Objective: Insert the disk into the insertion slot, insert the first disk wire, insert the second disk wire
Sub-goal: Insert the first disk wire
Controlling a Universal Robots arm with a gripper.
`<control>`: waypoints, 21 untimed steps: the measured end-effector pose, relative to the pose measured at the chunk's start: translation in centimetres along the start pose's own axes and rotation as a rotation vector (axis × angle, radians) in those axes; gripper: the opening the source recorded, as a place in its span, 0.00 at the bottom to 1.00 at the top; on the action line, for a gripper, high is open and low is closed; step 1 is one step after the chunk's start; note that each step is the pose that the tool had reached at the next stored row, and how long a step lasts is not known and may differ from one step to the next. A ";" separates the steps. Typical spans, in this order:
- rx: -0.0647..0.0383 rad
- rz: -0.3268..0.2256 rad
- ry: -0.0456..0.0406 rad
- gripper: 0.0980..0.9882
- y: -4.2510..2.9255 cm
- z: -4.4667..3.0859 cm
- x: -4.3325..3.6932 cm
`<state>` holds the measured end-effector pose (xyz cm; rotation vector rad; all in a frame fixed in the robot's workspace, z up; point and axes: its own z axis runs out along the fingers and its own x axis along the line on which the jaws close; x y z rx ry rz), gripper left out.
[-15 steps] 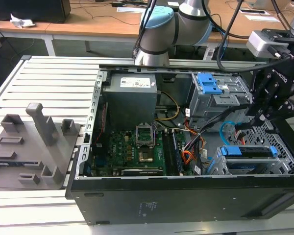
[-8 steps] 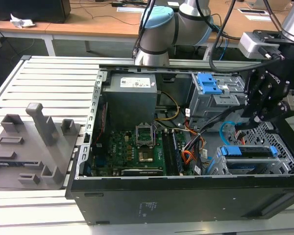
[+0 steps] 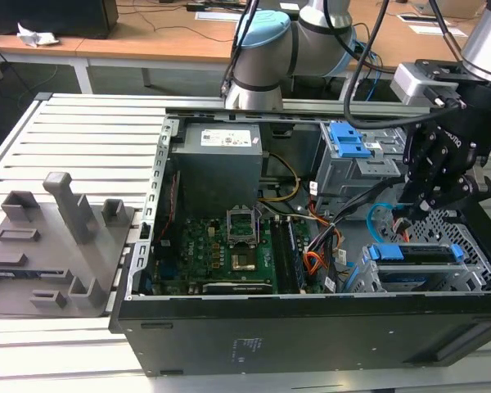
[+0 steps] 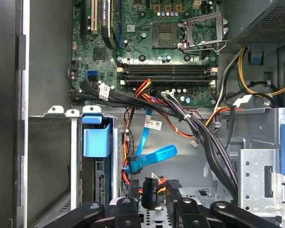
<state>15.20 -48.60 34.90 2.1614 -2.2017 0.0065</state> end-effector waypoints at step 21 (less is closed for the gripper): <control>0.000 0.000 0.0007 0.09 -0.05 0.11 2.22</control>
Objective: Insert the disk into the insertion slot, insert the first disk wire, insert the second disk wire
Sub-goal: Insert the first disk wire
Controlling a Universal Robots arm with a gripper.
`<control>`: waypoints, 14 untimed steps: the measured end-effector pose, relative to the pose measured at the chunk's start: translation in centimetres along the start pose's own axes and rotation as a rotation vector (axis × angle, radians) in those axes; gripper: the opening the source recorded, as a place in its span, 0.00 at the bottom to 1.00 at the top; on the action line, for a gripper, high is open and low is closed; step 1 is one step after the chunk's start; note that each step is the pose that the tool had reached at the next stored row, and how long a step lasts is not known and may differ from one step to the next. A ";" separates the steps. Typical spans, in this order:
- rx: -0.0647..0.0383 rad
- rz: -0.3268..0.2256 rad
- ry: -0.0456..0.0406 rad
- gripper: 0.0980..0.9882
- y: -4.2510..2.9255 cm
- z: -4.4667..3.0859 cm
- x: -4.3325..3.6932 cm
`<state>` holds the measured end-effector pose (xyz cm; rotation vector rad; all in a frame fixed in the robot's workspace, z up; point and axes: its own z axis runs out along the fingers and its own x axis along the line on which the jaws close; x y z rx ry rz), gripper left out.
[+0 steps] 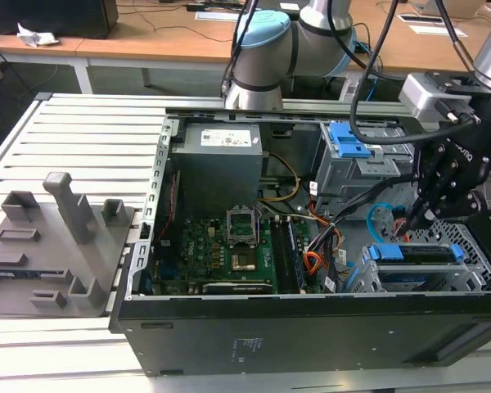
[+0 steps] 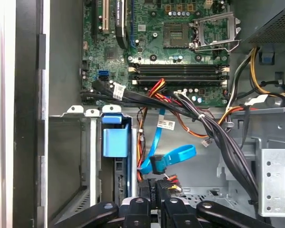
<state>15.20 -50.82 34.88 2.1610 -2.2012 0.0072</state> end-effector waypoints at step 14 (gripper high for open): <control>0.000 0.000 -0.0018 0.09 -0.79 0.48 1.73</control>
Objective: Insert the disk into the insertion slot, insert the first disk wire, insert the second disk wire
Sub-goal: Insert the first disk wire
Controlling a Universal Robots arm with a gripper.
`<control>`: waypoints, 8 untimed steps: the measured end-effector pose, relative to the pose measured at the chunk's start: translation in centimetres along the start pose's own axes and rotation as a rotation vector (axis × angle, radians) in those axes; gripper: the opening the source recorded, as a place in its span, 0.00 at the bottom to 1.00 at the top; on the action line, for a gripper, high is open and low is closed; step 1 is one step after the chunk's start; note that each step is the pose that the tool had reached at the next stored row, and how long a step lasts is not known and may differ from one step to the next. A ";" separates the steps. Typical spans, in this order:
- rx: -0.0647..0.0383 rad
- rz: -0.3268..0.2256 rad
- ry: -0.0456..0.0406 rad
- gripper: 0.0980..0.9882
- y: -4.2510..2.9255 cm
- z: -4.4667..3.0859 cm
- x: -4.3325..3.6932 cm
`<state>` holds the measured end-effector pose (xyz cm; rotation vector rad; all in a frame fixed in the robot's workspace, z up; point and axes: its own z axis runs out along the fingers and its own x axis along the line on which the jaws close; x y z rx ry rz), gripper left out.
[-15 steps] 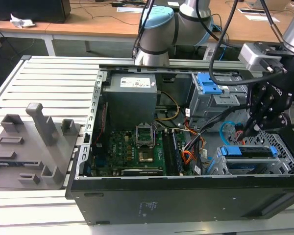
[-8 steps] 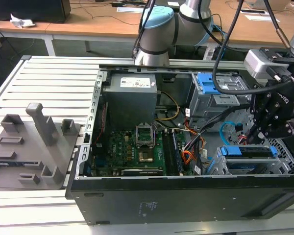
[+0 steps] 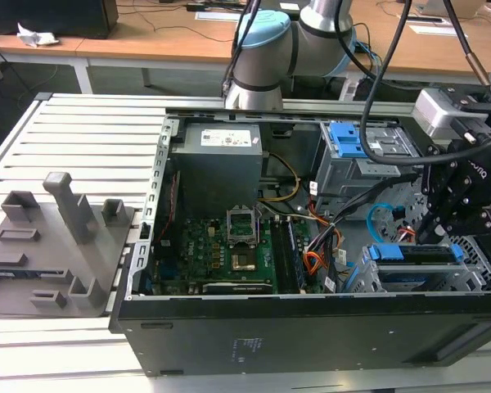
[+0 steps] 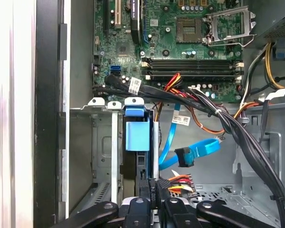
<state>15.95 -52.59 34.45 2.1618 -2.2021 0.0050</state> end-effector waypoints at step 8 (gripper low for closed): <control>0.000 0.000 -0.0001 0.09 -0.45 0.14 0.52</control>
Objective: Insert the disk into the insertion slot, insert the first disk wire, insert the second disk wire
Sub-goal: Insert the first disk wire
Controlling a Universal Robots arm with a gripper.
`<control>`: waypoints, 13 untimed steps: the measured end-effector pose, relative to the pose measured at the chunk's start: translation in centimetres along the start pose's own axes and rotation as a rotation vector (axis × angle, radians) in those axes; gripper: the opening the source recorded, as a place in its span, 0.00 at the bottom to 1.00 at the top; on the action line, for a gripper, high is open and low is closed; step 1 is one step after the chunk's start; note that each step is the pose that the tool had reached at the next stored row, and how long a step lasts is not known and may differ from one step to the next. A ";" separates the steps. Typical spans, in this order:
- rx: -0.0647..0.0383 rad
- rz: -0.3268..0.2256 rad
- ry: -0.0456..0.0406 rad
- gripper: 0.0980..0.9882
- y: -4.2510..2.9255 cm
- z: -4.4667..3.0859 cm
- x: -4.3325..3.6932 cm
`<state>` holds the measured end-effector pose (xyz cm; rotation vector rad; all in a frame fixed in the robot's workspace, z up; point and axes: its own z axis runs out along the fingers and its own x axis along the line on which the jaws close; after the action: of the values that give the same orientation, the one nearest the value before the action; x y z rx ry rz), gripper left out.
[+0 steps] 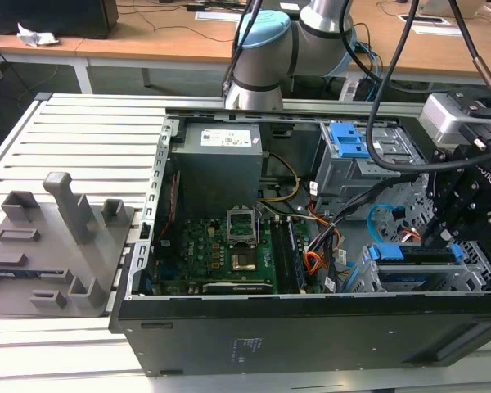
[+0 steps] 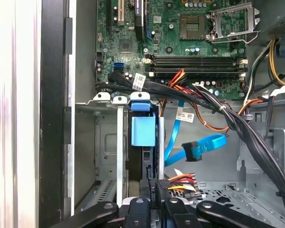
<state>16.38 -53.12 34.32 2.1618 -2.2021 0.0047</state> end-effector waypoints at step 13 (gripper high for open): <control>0.000 0.000 0.0004 0.09 -0.68 0.52 0.19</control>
<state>17.04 -53.35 33.79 2.1617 -2.2019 0.0053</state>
